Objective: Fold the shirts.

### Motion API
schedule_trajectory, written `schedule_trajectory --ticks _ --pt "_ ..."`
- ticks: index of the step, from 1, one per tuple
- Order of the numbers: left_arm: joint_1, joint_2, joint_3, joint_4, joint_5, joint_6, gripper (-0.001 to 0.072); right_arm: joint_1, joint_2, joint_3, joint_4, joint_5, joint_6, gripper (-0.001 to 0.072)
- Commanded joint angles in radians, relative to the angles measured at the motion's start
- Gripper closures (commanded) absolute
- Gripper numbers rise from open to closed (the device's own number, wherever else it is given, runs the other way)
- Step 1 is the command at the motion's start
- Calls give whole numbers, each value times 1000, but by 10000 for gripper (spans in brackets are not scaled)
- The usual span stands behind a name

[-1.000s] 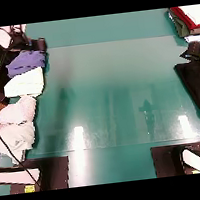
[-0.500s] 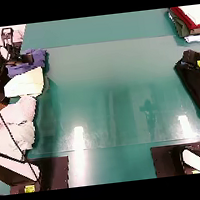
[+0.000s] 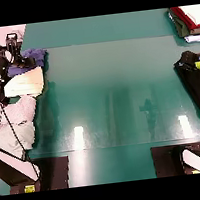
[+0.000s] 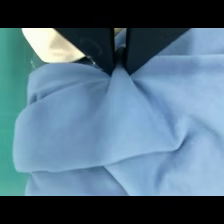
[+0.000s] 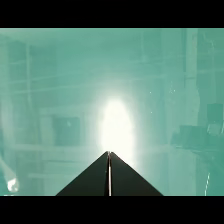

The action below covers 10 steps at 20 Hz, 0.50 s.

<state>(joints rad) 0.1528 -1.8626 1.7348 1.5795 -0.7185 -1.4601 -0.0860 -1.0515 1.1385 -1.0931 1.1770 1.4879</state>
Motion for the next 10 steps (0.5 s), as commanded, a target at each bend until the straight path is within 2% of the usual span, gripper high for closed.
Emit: schedule_trajectory --ticks 1,3,6,8,10 --pt "-8 -2 135 -91 -137 2 685 1 1 21 3 -5 0 695" --pt "-27 24 267 -198 -193 42 685 1 1 86 2 -16 0 694" --pt "-97 155 357 -489 -197 262 685 1 1 214 1 -54 0 694" --pt "-163 265 352 -722 -268 419 685 1 0 285 1 -97 0 694" --pt "-240 355 352 -888 -378 502 685 1 1 340 1 -131 0 694"
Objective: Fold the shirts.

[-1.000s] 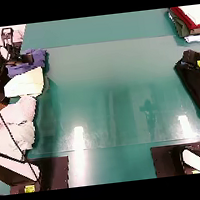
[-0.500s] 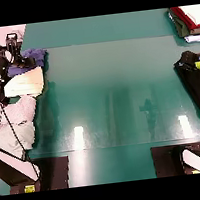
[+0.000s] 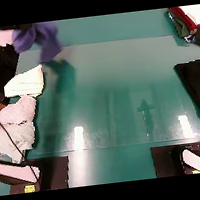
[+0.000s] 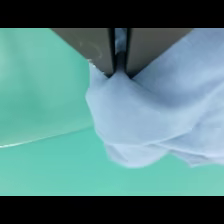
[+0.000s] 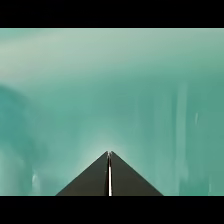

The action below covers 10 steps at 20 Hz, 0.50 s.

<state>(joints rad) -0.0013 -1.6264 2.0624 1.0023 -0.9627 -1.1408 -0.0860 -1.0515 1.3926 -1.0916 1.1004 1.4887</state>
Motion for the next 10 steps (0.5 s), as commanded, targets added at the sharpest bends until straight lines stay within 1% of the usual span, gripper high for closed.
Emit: schedule_trajectory --ticks 1,3,5,7,10 --pt "-130 159 24 -360 -192 201 685 1 1 107 0 -54 -1 694" --pt "-219 217 24 -384 -296 204 685 1 1 135 1 -40 0 695" --pt "-301 242 10 -381 -353 207 685 1 1 150 2 -11 0 694" --pt "-362 246 -62 -353 -349 206 684 1 12 145 1 14 0 694" --pt "-407 216 -233 -228 -288 182 684 1 34 146 0 45 -1 694"
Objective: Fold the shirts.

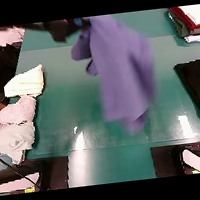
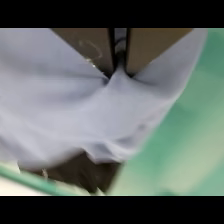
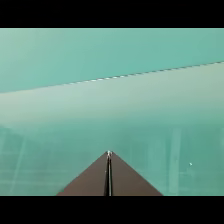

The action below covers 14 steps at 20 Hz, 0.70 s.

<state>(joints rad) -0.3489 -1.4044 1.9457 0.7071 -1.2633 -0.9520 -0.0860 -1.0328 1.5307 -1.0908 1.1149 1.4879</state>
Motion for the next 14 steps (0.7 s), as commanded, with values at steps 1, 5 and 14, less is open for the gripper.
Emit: schedule_trajectory --ticks 1,5,14 --pt "-59 -31 -169 83 29 -26 684 1 23 8 -1 33 -1 694" --pt "-53 -144 -324 209 59 -205 66 1 57 8 -3 33 -17 694" --pt "199 46 -541 294 -170 -410 51 0 74 8 -5 41 -57 694"
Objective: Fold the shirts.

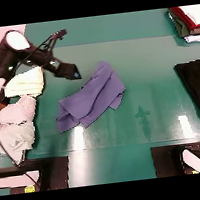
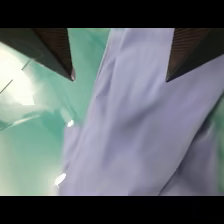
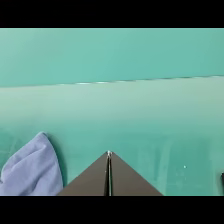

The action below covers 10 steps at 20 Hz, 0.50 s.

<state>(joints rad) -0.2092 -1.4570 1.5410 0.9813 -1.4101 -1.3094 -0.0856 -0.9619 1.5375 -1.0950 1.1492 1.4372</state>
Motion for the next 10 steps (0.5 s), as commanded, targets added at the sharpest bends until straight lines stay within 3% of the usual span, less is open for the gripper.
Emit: schedule_trajectory --ticks 1,6,10 --pt "63 161 -243 22 14 -54 51 0 3 1 0 6 -6 695" --pt "62 452 -817 -73 222 -99 51 0 3 1 0 5 -6 695" --pt "62 492 -1012 -227 381 -65 50 0 3 1 0 6 -6 695"
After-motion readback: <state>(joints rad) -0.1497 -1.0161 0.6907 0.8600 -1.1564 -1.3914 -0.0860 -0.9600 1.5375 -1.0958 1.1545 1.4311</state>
